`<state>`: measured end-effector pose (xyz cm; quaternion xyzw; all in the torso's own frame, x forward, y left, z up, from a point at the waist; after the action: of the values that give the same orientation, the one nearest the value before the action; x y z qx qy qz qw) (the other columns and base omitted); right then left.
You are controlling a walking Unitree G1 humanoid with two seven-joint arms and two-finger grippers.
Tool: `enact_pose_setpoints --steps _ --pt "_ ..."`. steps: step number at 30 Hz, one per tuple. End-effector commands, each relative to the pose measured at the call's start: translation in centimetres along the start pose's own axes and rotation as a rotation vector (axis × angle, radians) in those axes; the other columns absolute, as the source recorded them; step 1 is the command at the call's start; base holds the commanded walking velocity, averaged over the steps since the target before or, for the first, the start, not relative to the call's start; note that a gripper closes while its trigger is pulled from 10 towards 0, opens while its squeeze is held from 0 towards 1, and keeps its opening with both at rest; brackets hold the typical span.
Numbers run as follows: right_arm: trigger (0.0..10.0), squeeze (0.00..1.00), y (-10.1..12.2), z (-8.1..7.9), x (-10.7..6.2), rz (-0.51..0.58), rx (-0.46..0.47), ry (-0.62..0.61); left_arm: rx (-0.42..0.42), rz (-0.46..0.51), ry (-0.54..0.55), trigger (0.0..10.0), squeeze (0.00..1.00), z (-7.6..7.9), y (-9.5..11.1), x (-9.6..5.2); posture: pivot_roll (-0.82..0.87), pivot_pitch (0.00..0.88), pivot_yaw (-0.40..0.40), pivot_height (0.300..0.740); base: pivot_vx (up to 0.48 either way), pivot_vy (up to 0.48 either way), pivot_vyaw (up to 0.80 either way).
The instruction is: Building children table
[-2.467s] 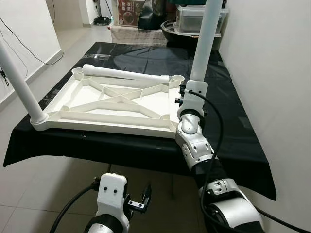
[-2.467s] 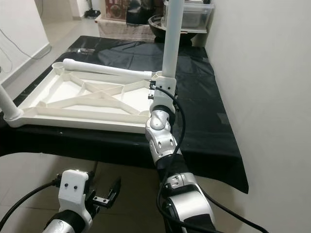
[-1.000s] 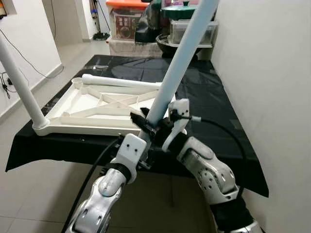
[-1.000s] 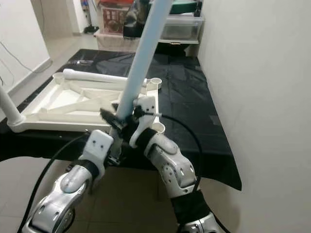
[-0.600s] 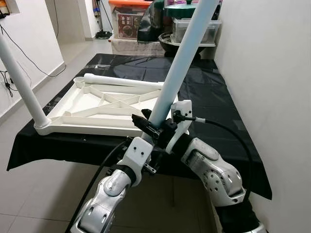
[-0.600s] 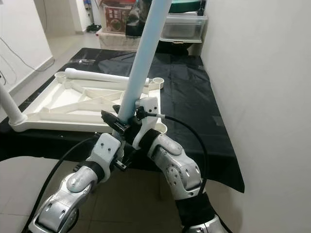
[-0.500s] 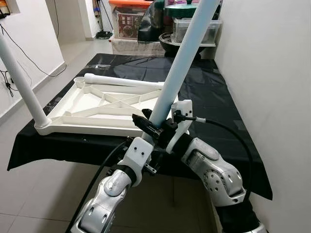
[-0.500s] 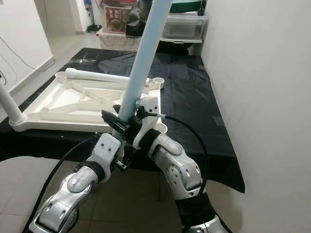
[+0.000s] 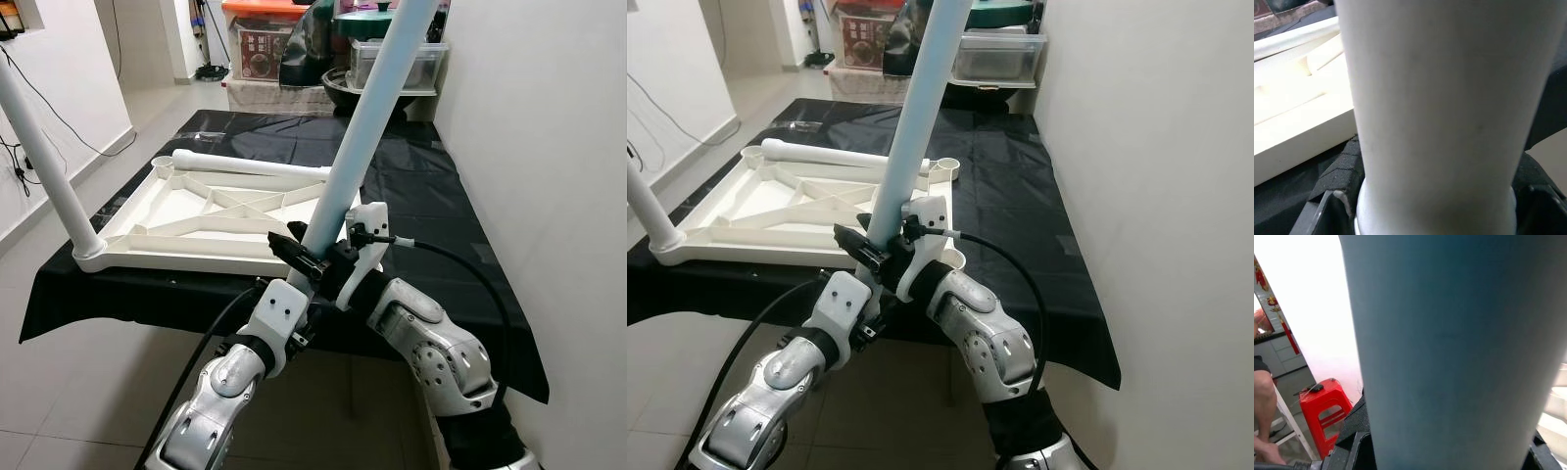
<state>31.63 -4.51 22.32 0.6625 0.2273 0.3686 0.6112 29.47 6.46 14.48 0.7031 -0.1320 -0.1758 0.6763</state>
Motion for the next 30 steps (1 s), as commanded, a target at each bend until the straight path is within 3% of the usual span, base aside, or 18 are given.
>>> enact_pose_setpoints --steps 1,10,11,15,16,17,18,25,26,27,29,30 --pt "10.0 0.0 1.2 -0.2 0.1 0.045 -0.004 0.009 -0.003 -0.015 0.007 0.0 0.0 -0.1 -0.6 0.0 0.02 0.0 -0.023 0.74 0.0 0.0 0.0" --pt "10.0 0.0 1.4 0.1 0.1 0.052 -0.011 -0.003 -0.005 -0.02 0.022 0.0 0.0 -0.4 -0.7 0.1 0.02 0.0 -0.021 0.74 0.0 0.0 0.0" --pt "10.0 1.0 1.4 0.2 0.1 0.054 -0.021 -0.009 -0.013 -0.025 0.01 10.0 0.0 -0.4 -0.7 0.1 0.02 0.0 -0.021 0.74 0.0 0.0 0.0" --pt "10.0 1.0 1.4 0.4 0.0 0.049 -0.038 -0.004 -0.041 -0.027 -0.03 10.0 0.0 -0.3 -0.8 -0.2 0.02 0.0 -0.022 0.74 0.0 0.0 0.0" --pt "10.0 0.4 1.4 0.6 -0.2 0.045 -0.039 0.019 -0.071 -0.036 -0.071 10.0 0.0 -0.2 -1.0 -0.6 0.02 0.0 -0.02 0.74 0.0 0.0 0.0" --pt "10.0 0.4 1.4 0.6 -0.2 0.045 -0.039 0.019 -0.071 -0.036 -0.071 10.0 0.0 -0.2 -1.0 -0.6 0.02 0.0 -0.02 0.74 0.0 0.0 0.0" --pt "10.0 0.0 1.3 0.9 -0.4 0.033 -0.04 0.043 -0.113 -0.055 -0.129 10.0 0.0 0.0 -1.2 -1.3 0.02 0.0 -0.018 0.74 0.0 0.0 0.0" --pt "10.0 0.0 0.8 1.1 -1.3 0.0 0.01 0.189 -0.254 -0.133 -0.321 10.0 0.0 0.8 -1.9 -3.5 0.03 0.0 -0.02 0.74 0.0 0.0 0.0" --pt "10.0 0.0 0.6 0.8 -1.6 -0.015 0.022 0.255 -0.297 -0.152 -0.392 10.0 0.0 1.1 -1.9 -4.3 0.03 0.0 -0.02 0.74 0.0 0.0 0.0" --pt "10.0 0.0 0.6 0.8 -1.6 -0.015 0.022 0.255 -0.297 -0.152 -0.392 10.0 0.0 1.1 -1.9 -4.3 0.03 0.0 -0.02 0.74 0.0 0.0 0.0" --pt "10.0 0.0 0.4 0.1 -2.5 -0.051 0.067 0.407 -0.358 -0.199 -0.522 10.0 0.0 1.7 -2.0 -6.1 0.03 0.0 -0.023 0.74 0.0 0.0 0.0" --pt "10.0 0.0 0.4 0.1 -2.5 -0.051 0.067 0.407 -0.358 -0.199 -0.522 10.0 0.0 1.7 -2.0 -6.1 0.03 0.0 -0.023 0.74 0.0 0.0 0.0"
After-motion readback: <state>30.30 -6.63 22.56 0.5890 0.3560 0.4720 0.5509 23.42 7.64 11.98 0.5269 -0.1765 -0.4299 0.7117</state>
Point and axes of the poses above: a point about 5 cm out from each wrist's last joint towards the gripper, its own x axis pointing out of the wrist towards the gripper, its own y axis along the axis of the wrist's last joint, z = x × y, the point moved 2 cm from there along x, pointing out of the wrist towards the gripper, and after that the axes turned 13 degrees about -x, right-handed, at the moved point
